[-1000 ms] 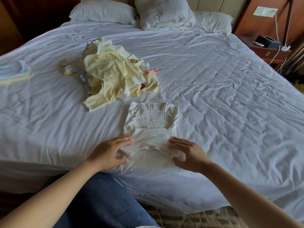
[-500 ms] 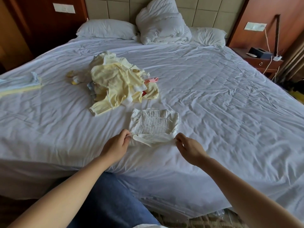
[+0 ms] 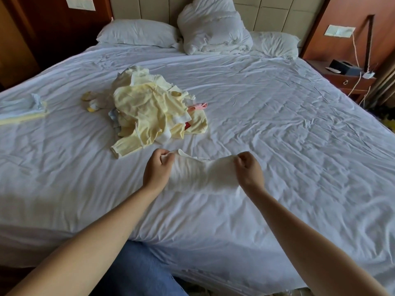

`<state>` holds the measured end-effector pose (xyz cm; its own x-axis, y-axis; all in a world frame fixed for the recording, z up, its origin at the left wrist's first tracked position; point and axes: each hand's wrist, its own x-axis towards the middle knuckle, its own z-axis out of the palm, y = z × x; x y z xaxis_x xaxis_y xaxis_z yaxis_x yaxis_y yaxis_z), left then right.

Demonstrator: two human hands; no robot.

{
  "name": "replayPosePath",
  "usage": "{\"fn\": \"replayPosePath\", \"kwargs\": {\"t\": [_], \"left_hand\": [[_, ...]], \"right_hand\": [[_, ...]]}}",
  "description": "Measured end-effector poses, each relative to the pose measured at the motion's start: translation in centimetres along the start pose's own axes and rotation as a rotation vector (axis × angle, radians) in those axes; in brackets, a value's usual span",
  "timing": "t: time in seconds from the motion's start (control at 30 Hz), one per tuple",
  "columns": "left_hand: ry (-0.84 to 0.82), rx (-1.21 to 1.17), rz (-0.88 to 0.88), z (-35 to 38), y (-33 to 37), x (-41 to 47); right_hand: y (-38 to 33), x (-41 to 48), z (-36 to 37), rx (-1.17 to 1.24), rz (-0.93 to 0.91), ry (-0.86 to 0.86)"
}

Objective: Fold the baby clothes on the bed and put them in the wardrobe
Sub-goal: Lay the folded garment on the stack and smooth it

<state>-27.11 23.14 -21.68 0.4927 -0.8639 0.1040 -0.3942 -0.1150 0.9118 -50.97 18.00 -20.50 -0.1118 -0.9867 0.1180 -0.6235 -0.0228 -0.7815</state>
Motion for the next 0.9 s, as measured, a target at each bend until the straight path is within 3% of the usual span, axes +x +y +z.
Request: {"fn": "replayPosePath", "kwargs": {"t": [0.17, 0.37, 0.53, 0.63, 0.7, 0.8, 0.9], "left_hand": [[0.041, 0.183, -0.053, 2.8, -0.8, 3.2], [0.050, 0.526, 0.059, 4.4, -4.0, 5.0], [0.055, 0.462, 0.212, 5.0, -5.5, 5.4], [0.062, 0.381, 0.202, 4.5, -5.0, 5.8], [0.101, 0.385, 0.320, 3.9, -4.0, 5.8], [-0.034, 0.427, 0.603, 3.8, -3.0, 4.2], [-0.235, 0.613, 0.706, 4.8, -5.1, 1.8]], "right_hand": [[1.2, 3.8, 2.7, -0.207, 0.019, 0.049], [3.3, 4.7, 4.2, -0.448, 0.003, 0.069], [5.0, 5.2, 5.4, -0.560, -0.157, 0.055], [4.7, 5.3, 5.0, -0.491, -0.171, 0.083], [4.0, 4.6, 4.5, -0.427, -0.234, 0.108], [3.5, 2.5, 4.5, -0.413, -0.389, -0.028], [4.8, 0.5, 5.1, -0.474, -0.389, -0.229]]}}
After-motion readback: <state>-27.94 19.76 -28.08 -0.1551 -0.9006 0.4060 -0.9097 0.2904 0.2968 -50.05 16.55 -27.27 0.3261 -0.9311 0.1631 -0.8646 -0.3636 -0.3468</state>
